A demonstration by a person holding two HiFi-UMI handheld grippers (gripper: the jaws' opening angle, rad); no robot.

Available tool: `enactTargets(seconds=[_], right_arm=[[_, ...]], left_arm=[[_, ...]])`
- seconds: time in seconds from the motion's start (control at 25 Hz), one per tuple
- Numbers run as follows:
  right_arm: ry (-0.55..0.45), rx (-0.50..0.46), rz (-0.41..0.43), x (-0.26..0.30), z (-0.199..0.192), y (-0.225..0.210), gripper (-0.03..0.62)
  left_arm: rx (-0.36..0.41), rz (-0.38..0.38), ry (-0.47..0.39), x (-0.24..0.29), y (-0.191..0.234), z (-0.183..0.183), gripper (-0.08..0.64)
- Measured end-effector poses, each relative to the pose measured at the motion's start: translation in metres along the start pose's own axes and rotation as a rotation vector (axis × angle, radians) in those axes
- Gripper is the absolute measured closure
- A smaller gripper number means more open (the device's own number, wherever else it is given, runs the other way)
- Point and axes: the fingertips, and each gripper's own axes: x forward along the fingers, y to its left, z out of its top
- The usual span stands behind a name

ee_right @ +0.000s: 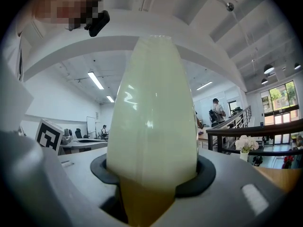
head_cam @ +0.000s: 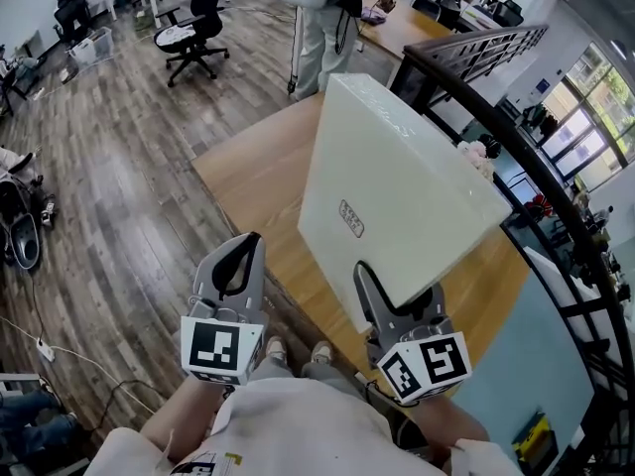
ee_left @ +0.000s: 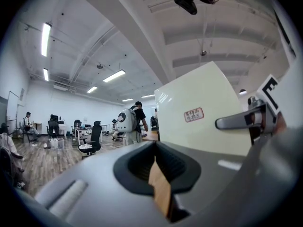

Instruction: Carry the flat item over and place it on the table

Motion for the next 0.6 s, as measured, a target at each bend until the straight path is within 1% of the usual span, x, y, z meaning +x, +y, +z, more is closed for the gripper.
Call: enactTargets(seconds=[0.2, 0.28, 0.4, 0.44, 0.6], right_arm=[[0.005, 0.028, -0.006, 0.007, -0.002, -0.022, 0.305], [0.011, 0.069, -0.01, 0.014, -0.005, -0.031, 0.305], [0.026, 0.179, -0.003, 0.026, -0.012, -0.046, 0.305], [0.031, 0.199, -0.005, 0.031, -0.014, -0.051, 0.305], [0.055, 0.224, -0.018, 0.05, -0.024, -0.069, 0.305]], left_arm=[[0.011, -0.006, 0.009, 0.022, -0.011, -0.001, 0.558], [0.012, -0.005, 0.016, 0.031, -0.012, -0.003, 0.558], [0.007, -0.003, 0.037, 0.045, -0.015, -0.009, 0.558], [0.009, -0.004, 0.039, 0.051, -0.016, -0.01, 0.558], [0.019, -0.023, 0.047, 0.071, -0.026, -0.017, 0.558]])
